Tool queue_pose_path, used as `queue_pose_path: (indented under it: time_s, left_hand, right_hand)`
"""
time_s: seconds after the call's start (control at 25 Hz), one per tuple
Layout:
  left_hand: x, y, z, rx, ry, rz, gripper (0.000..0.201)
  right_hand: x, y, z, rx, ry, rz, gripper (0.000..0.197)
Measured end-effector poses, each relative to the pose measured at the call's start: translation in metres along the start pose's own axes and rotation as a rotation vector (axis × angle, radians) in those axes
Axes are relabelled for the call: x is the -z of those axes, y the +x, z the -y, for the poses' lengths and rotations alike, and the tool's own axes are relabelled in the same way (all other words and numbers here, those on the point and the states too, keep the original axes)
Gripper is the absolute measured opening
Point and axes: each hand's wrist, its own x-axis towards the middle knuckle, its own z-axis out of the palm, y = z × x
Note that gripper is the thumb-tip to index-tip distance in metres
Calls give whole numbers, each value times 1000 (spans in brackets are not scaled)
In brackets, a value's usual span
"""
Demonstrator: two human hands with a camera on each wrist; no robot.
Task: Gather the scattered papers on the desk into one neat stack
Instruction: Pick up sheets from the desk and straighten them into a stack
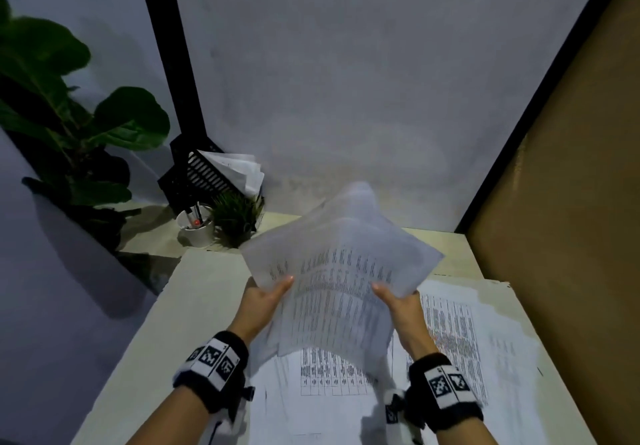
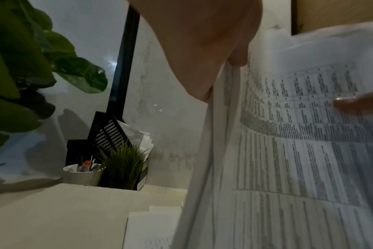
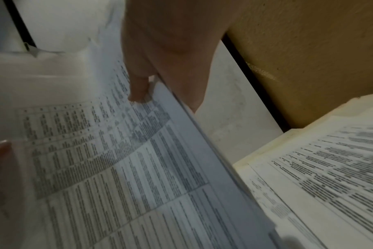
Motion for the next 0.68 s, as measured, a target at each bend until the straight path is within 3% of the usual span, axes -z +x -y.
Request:
queue_pose_path:
  time_s: [0.12,0.24,0.32,0.4,0.56,0.68]
  left_hand:
    - [7,-5,-11,-5,-45,-5,16]
    - [25,-4,-19,-78,-43,83,68]
    - [28,-5,-19,-91,-63,149,88]
    - [27,-7,-16,-88,-83,204,84]
    - [24,-9,-13,-100,-41,255,78]
    - [28,-3,-9,-89,-56,243,78]
  right_hand:
    - [5,0,12,26,42,17,24]
    - [20,5,21,107,44,94,48]
    - [25,8,18,104,33,142,68]
    - [27,10,13,77,6,179,75]
    - [25,8,7,44,-27,205,69]
    - [22,9,-1,17,-25,203,85]
